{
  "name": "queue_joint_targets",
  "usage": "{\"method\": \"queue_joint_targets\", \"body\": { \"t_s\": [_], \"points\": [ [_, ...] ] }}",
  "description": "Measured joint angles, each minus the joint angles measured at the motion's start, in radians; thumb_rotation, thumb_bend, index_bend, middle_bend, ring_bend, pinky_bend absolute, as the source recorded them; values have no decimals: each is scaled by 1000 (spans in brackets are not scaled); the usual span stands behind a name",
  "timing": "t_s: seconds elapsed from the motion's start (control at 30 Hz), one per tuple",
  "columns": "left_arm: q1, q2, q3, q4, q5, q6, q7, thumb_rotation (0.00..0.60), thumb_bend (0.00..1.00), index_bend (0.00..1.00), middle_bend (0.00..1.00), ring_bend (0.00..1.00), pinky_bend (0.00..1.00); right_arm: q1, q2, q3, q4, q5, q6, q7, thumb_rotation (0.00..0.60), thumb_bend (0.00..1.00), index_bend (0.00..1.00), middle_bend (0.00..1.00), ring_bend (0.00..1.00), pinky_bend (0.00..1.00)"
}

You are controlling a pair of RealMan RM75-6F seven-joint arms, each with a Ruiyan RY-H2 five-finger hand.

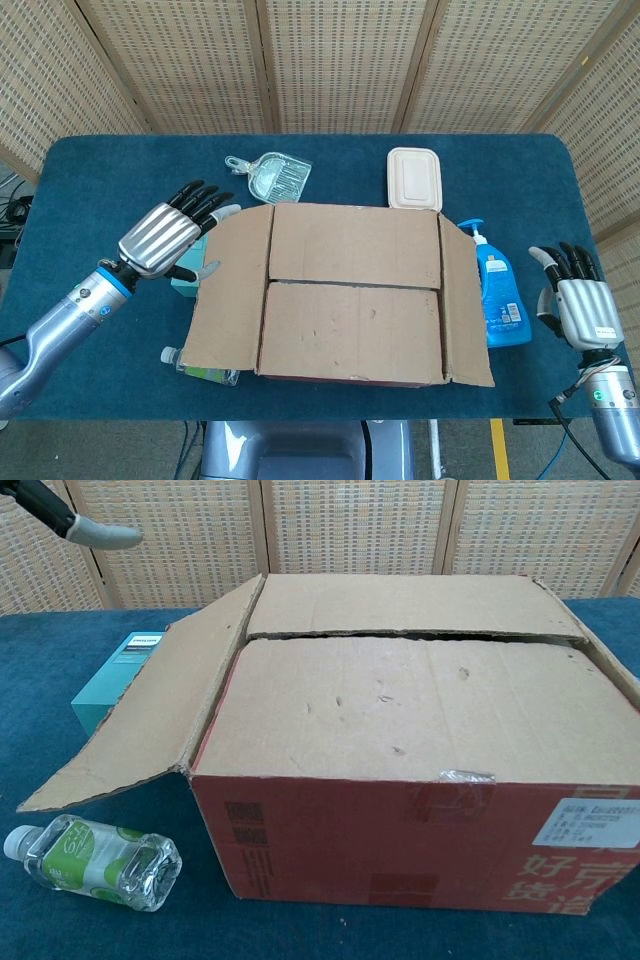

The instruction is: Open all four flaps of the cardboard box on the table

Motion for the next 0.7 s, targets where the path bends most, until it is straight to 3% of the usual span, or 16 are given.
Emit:
{"method": "queue_joint_targets", "body": {
  "t_s": [0.33, 0.7],
  "points": [
    [-53, -138, -47, 20, -118, -20, 108, 357, 309, 14, 0, 0, 0, -1, -6, 0, 13, -3, 4, 3, 600, 827, 132, 158, 0, 19],
    [-134, -240, -59, 47, -224, -85, 235, 337, 307, 0, 0, 0, 0, -8, -4, 0, 24, -6, 8, 24, 600, 827, 132, 158, 0, 18]
  ]
}}
